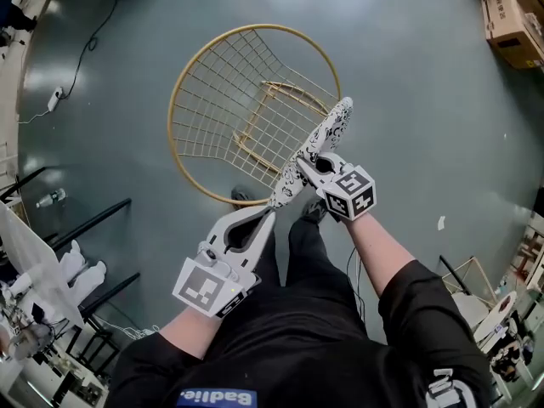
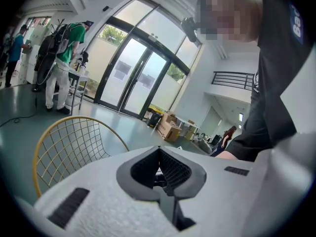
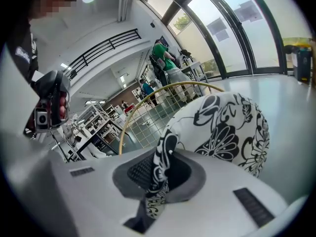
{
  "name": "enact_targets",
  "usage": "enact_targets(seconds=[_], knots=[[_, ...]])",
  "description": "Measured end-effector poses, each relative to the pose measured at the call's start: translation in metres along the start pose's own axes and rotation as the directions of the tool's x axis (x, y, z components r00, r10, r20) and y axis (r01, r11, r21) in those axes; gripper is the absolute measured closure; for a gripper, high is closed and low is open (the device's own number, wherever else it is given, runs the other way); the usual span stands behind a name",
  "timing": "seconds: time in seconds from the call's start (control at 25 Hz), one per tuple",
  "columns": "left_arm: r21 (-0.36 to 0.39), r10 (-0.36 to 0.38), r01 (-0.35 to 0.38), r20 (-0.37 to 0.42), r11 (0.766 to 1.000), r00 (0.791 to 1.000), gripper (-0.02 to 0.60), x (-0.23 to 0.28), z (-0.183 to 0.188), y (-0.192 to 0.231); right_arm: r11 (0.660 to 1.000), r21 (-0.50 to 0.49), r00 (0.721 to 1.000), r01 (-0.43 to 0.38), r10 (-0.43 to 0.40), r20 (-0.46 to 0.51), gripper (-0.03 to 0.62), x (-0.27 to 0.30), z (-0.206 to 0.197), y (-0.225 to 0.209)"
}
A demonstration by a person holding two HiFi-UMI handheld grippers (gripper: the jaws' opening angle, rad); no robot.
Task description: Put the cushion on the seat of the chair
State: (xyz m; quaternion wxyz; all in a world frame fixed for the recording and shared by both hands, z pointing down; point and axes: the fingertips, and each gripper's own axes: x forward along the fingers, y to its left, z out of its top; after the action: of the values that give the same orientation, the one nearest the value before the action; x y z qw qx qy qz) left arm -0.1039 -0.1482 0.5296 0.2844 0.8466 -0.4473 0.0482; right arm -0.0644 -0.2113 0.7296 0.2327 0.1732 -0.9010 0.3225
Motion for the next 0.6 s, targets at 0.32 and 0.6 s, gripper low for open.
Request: enact_targets(seconds=[0.32,0.6], knots=[[-0.020,0.054,-0.054,0.003,0.998,0.999,0.565,-0.020,-0.004,0.049,1.000,-0.001,1.000,-0.018,0.018,-0.009,0.557,0.071,0.025,-0.007],[-0.009,0.069,-0.069,0.005,0.998,0.998,0.565,-0.024,-0.009,0.085,0.999,0.003,0.999,-0.033,0.033,-0.023,0.557,0.123,0.030,-0.012]])
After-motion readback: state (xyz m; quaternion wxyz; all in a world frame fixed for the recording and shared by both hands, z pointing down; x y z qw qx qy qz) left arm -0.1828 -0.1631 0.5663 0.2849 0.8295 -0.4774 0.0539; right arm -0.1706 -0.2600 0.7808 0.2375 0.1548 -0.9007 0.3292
